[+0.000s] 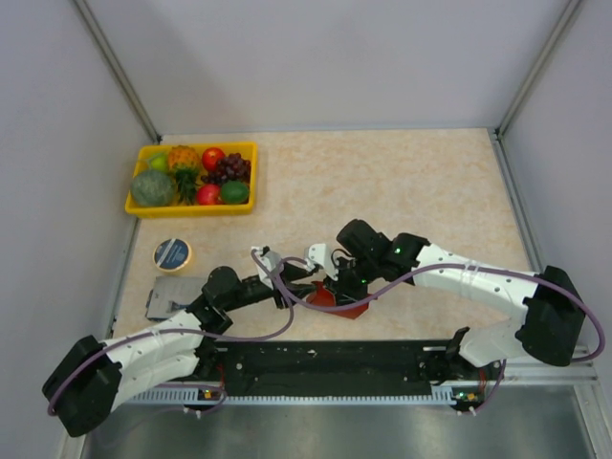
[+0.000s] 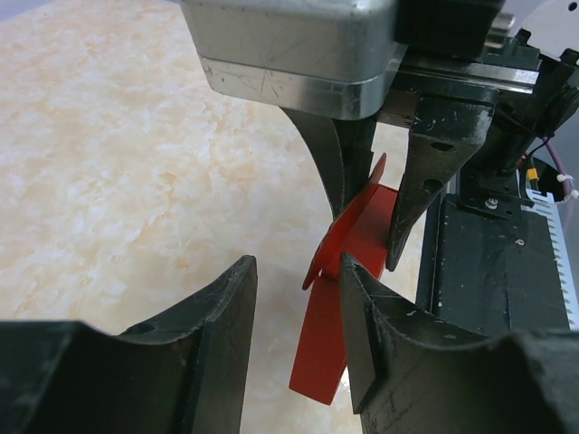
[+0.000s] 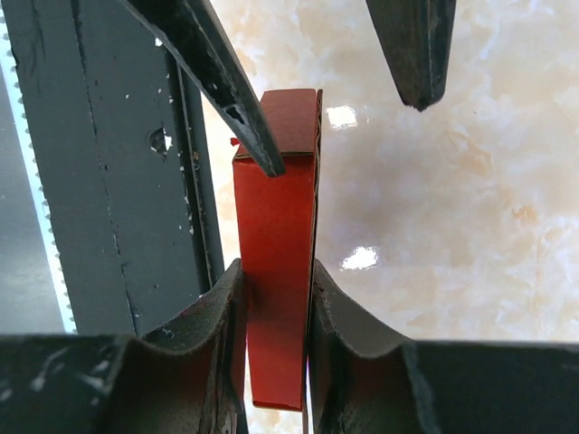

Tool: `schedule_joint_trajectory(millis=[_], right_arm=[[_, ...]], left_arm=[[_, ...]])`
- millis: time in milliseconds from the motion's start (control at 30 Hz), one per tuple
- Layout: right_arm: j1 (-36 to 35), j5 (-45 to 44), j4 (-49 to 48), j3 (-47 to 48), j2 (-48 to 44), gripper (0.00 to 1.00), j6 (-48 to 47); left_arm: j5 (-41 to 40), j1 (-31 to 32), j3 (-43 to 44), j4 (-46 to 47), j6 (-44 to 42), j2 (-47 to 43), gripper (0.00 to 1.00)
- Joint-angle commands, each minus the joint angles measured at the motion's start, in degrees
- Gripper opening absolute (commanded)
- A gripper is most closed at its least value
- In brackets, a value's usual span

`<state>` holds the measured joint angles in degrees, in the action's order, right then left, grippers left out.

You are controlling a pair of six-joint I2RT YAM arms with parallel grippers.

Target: Fold the paper box

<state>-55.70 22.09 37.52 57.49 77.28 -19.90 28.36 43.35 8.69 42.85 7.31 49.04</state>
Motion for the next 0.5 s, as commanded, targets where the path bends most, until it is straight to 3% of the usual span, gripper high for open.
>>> schedule_joint_trajectory(millis=[0,133,300,467], right_arm=[[0.2,1.6,-0.3,2.8,-0.6,0.1,-0.8],[0.2,1.5,-0.2,3.0,-0.3,0.09,-0.9],[0.2,1.2,-0.3,3.6,0.2,0.08,-0.9],[0.2,-1.2,-0.9,4.7,1.4,0.07,0.9]], left_arm=[[2.5,0.2,3.2,1.2,-2.0,2.2,0.45],[2.8,0.2,3.4,1.8,-1.9,2.9,0.38],[2.1,0.8,3.5,1.8,-2.0,3.4,0.2],[-3.3,2.9,3.1,2.5,-1.4,2.9,0.08]])
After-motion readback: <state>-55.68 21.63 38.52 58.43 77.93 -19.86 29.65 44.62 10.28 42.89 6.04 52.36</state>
